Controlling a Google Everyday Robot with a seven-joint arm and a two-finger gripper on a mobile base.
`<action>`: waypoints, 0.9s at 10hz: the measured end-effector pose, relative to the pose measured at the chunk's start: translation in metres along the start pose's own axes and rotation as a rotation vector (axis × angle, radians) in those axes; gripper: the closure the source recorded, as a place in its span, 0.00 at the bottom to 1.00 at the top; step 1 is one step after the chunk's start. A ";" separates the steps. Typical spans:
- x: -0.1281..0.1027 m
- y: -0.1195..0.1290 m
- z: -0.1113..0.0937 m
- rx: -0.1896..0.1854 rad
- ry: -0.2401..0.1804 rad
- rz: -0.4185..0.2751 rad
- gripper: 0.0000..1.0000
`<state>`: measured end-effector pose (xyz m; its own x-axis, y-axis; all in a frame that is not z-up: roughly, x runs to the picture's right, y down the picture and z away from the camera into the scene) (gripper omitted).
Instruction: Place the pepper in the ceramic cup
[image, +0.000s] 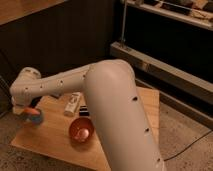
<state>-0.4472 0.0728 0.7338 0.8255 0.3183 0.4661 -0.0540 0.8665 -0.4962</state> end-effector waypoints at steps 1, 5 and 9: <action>0.001 0.000 0.003 -0.002 0.000 0.000 1.00; 0.007 -0.002 0.011 -0.005 0.008 0.002 1.00; 0.012 -0.003 0.019 -0.012 0.010 0.004 1.00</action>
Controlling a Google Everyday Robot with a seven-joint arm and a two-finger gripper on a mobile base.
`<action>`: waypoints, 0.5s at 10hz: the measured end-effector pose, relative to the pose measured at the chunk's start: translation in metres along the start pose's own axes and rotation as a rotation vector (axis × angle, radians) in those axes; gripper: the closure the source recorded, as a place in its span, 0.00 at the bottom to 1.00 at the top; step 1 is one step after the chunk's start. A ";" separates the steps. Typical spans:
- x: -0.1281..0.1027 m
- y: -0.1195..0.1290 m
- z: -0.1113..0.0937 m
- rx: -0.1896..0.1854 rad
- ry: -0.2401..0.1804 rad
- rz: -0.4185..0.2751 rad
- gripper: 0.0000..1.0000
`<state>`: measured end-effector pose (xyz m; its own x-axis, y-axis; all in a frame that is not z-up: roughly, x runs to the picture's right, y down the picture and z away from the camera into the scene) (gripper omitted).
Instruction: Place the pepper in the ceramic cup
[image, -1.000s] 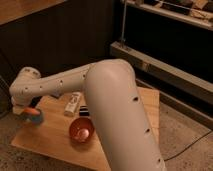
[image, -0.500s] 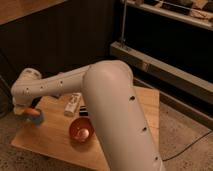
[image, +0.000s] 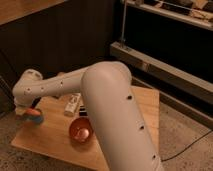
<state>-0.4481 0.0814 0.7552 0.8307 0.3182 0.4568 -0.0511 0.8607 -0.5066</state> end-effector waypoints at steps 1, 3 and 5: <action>0.001 0.000 0.002 -0.003 0.001 0.002 1.00; 0.004 0.002 0.006 -0.013 0.002 0.007 0.98; 0.007 0.004 0.009 -0.023 0.005 0.006 0.82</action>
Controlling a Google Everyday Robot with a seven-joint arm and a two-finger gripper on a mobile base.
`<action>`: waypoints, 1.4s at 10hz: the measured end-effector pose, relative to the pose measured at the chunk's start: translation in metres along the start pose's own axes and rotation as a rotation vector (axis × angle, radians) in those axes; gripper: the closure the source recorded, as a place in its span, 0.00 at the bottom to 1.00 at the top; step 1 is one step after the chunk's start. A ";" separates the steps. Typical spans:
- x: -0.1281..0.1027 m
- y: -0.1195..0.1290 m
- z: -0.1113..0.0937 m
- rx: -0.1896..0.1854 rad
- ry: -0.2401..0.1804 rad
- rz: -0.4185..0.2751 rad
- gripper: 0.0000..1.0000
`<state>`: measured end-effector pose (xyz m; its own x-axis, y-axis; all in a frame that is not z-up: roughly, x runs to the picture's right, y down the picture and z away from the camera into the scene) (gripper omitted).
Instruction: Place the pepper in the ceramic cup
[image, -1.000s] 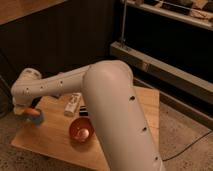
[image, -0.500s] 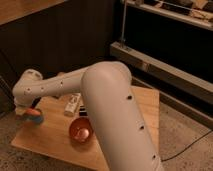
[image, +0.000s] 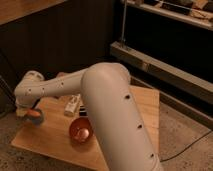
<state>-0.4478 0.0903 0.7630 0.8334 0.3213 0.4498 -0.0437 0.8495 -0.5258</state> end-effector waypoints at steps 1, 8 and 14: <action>0.001 0.000 0.001 -0.003 0.001 0.000 0.69; 0.007 0.003 0.002 -0.027 -0.014 0.007 0.31; 0.023 0.003 0.005 -0.034 -0.001 0.023 0.31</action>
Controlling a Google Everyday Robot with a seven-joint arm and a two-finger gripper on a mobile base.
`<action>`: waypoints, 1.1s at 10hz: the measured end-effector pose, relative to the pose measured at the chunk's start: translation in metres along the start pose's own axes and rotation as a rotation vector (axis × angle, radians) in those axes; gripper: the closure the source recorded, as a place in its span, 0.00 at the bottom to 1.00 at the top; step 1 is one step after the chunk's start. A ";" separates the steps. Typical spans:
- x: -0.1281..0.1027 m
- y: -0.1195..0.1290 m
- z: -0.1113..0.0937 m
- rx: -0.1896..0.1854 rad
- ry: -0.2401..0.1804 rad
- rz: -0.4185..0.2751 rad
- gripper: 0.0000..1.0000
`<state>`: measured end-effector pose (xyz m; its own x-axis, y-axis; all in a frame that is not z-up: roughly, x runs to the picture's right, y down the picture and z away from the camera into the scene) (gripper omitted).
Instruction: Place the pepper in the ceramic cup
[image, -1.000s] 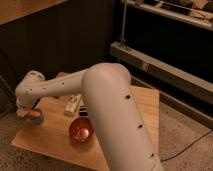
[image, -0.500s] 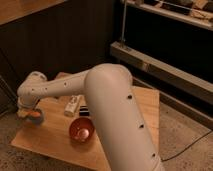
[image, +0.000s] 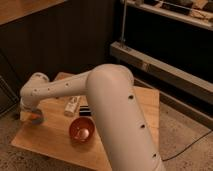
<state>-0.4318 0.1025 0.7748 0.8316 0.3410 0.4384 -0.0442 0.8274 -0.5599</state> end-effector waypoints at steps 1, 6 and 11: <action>0.001 0.000 -0.001 0.001 0.002 0.002 0.31; -0.006 -0.006 -0.019 0.020 0.035 -0.004 0.31; 0.011 -0.036 -0.085 0.176 0.321 0.008 0.31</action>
<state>-0.3741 0.0383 0.7398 0.9610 0.2137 0.1755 -0.1230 0.8988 -0.4208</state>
